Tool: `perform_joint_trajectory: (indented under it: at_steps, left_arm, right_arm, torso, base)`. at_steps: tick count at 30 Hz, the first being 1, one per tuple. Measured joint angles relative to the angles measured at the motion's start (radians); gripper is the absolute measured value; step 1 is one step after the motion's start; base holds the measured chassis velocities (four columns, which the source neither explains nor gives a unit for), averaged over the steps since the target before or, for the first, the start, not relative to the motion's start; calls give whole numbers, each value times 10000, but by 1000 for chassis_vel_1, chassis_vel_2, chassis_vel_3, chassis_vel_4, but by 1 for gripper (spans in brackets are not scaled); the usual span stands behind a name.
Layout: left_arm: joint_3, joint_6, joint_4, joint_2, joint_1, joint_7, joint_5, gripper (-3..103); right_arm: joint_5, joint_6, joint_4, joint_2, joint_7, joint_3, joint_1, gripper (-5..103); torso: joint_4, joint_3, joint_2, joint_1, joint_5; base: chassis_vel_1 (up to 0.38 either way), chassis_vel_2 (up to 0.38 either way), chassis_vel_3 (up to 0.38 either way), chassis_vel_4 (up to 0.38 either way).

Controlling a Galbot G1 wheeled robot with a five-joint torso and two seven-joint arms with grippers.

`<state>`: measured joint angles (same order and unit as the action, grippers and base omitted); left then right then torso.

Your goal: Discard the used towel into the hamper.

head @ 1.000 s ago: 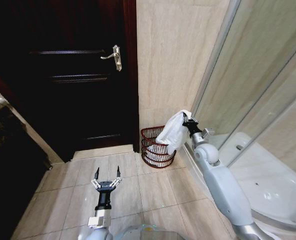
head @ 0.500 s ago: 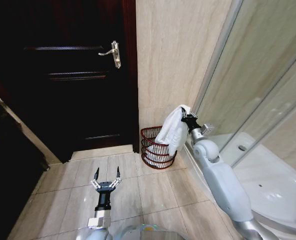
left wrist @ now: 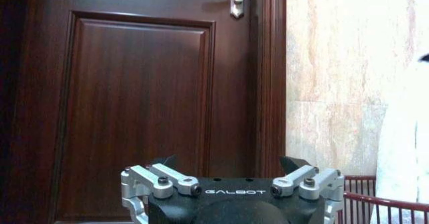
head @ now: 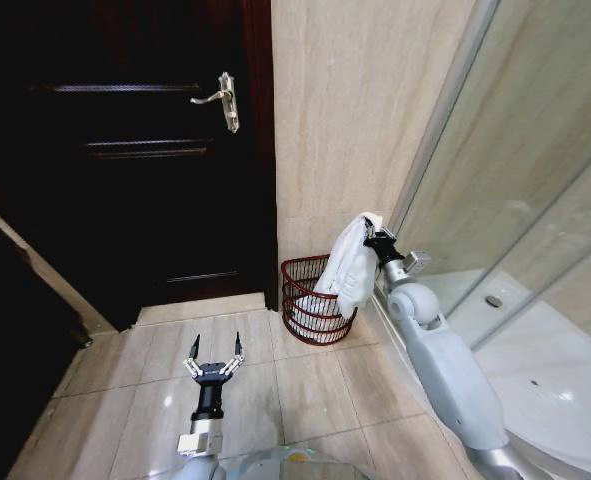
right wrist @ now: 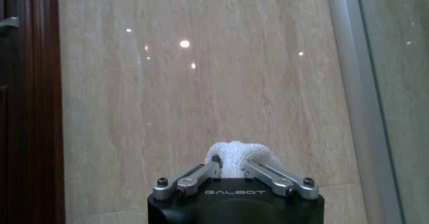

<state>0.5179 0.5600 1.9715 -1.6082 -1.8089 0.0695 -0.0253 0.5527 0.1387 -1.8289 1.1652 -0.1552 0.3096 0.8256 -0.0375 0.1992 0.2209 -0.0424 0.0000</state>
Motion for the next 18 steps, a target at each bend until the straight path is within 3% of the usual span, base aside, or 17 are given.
perform_joint_trajectory:
  at_steps: [9,18]
  left_arm:
    - [52,101,-59,0,-9,71,60,100]
    - [6,79,-85,0,15,98,50,100]
  right_arm:
    - [-99,-27,-535,24,-113,-10,473,2]
    - [-316,-14,-1407,-85,-343,321,858,2]
  torso:
    - [-2,-224,-341,112,0]
    - [-2,-240,-365,120,1]
  base:
    - [-86,85,85,-77]
    - [-28,31,15,-23]
